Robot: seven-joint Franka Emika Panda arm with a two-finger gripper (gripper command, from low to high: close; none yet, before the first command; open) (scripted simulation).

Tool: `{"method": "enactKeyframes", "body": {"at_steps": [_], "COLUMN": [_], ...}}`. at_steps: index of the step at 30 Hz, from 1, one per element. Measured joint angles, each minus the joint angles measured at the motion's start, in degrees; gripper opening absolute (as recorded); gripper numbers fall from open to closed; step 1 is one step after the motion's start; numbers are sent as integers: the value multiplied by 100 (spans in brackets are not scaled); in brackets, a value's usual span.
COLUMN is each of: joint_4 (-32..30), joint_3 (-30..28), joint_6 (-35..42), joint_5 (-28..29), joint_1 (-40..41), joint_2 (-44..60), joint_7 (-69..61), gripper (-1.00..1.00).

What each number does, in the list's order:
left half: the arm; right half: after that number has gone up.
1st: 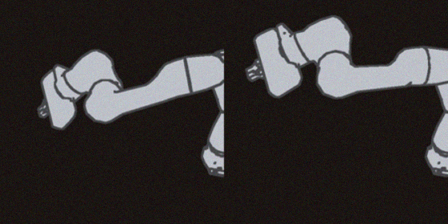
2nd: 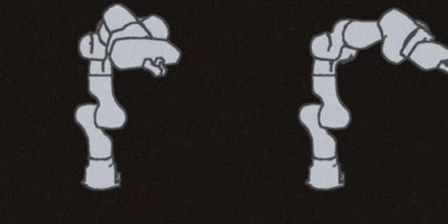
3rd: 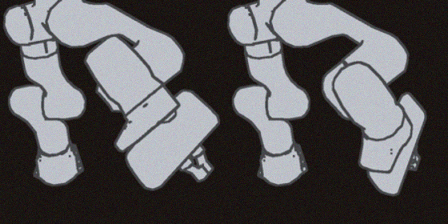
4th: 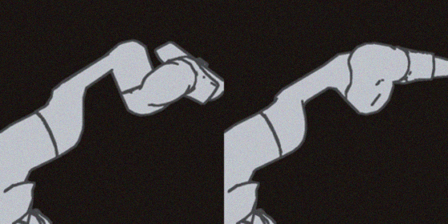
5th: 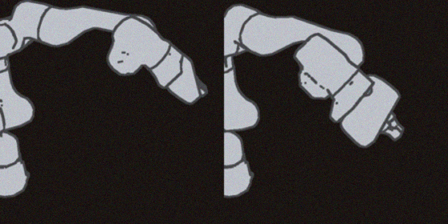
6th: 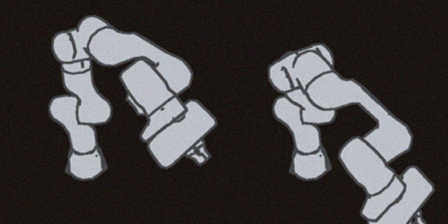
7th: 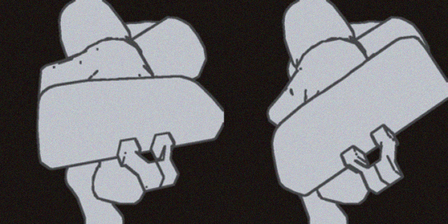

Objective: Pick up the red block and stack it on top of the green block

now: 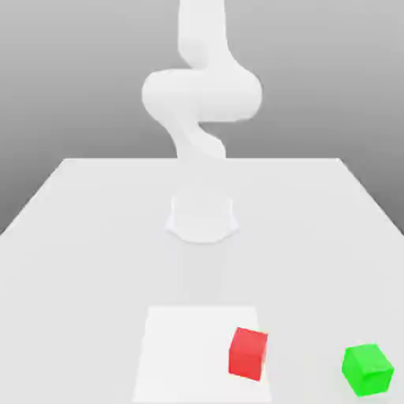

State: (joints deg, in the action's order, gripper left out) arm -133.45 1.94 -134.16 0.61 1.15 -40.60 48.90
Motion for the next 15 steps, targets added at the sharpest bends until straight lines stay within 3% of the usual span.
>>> {"method": "enactKeyframes", "body": {"at_steps": [15], "joint_4": [-1003], "joint_3": [877], "joint_6": [-1429], "joint_5": [467], "joint_1": [398], "joint_2": [3161], "joint_7": [1913], "gripper": [0]}}
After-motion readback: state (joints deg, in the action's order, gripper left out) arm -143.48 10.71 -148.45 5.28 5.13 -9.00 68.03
